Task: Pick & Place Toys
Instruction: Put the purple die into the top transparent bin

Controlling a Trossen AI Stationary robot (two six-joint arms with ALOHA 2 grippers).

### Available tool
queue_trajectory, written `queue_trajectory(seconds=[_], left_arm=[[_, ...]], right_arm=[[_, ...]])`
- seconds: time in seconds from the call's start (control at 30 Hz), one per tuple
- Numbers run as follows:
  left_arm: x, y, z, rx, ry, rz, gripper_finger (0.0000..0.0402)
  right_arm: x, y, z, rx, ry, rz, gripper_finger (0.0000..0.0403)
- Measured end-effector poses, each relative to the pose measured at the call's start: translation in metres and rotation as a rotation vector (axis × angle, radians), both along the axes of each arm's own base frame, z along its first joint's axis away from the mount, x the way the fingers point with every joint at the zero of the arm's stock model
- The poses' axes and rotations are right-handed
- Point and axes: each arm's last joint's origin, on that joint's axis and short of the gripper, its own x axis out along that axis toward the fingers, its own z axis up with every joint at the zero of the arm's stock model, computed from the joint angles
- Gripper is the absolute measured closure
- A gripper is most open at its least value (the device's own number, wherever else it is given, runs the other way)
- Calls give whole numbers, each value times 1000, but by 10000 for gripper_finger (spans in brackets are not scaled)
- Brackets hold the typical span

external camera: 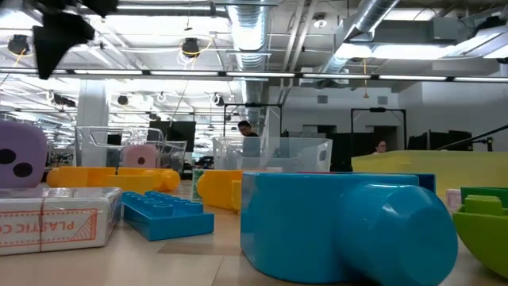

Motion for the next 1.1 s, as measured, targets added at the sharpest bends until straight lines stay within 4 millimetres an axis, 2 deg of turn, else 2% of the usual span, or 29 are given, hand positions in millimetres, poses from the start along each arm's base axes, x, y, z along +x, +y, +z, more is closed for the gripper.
queue_trajectory(seconds=[0.2, 0.4, 0.53, 0.8, 1.1], left_arm=[[-15, -26, -9, 151, 89, -186, 2], [-20, -45, -29, 239, 180, -478, 2], [-28, -40, -48, 262, 263, -533, 2], [-33, -26, -69, 221, 220, -525, 2], [-27, -1, -87, 189, 233, -500, 2]], right_arm=[[0, 0, 0, -3, 2, 0, 3], [0, 0, 0, -4, 4, 0, 3], [0, 0, 0, -5, 5, 0, 3], [0, 0, 0, -5, 5, 0, 3], [-1, -1, -1, -12, 13, -1, 3]])
